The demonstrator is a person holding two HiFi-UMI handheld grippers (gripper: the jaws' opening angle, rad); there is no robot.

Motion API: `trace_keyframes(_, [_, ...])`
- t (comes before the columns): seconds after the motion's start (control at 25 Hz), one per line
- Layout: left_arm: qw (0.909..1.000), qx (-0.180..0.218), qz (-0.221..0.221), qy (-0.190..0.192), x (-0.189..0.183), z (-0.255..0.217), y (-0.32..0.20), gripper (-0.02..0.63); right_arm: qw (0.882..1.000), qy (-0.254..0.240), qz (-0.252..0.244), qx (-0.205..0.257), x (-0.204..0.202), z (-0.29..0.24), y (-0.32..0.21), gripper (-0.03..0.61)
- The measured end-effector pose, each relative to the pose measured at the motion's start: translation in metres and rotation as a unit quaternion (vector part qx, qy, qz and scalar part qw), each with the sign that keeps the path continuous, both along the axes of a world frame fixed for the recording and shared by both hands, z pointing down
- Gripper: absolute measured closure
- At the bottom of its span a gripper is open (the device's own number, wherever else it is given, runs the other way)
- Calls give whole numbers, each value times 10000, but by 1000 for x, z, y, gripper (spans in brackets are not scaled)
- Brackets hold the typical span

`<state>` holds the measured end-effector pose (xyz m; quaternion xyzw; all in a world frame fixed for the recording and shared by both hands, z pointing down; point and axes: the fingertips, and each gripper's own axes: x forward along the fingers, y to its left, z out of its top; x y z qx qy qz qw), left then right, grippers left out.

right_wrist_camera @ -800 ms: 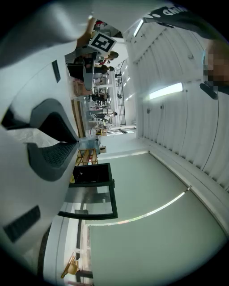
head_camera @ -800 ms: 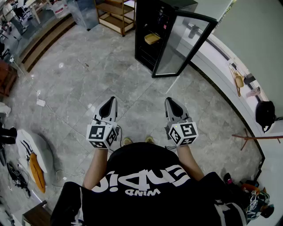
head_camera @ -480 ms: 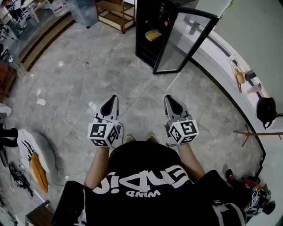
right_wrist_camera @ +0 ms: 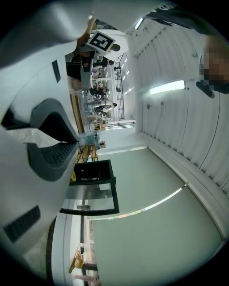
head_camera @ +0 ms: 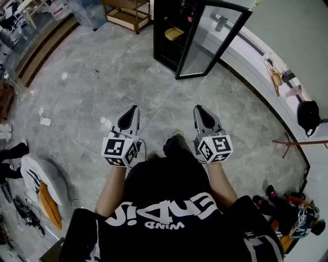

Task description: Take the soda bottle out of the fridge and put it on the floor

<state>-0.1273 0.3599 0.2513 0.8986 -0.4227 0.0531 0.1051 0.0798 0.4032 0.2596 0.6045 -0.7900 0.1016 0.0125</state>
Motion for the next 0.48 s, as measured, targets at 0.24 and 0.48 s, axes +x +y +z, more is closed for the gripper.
trace_keyframes(0.24, [9999, 5, 109, 8, 10, 12, -31, 609, 9998, -64, 168, -64, 7, 14, -22, 554])
trace_keyframes(0.48, [9998, 47, 177, 34, 30, 16, -86, 609, 9998, -74, 185, -23, 21, 18, -79, 552])
